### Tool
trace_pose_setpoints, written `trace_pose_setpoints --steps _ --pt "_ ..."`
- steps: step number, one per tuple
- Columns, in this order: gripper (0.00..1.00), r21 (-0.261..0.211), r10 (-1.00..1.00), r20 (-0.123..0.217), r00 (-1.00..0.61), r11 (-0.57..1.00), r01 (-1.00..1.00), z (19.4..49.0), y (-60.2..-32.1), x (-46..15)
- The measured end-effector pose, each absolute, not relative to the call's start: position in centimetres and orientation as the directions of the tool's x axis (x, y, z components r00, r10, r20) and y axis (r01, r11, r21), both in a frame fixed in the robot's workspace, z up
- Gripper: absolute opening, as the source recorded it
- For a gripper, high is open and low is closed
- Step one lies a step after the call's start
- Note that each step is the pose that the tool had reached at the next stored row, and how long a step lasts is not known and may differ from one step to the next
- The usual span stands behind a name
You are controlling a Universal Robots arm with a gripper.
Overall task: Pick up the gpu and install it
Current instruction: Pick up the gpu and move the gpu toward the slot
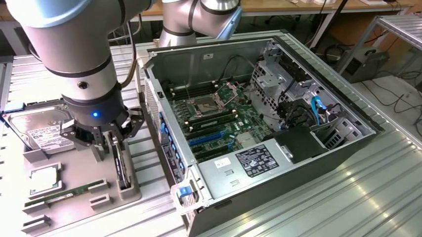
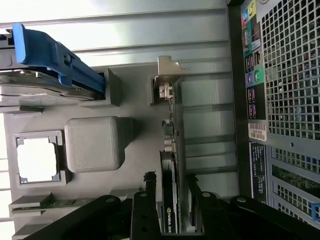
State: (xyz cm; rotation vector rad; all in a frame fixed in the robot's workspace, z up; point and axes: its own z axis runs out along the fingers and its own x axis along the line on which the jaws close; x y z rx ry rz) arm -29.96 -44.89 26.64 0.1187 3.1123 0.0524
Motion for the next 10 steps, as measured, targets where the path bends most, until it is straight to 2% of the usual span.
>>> trace_pose_setpoints --steps 10 --pt "0.36 0.035 0.077 -0.025 -0.997 0.997 0.076 24.7 -45.1 -30.0"
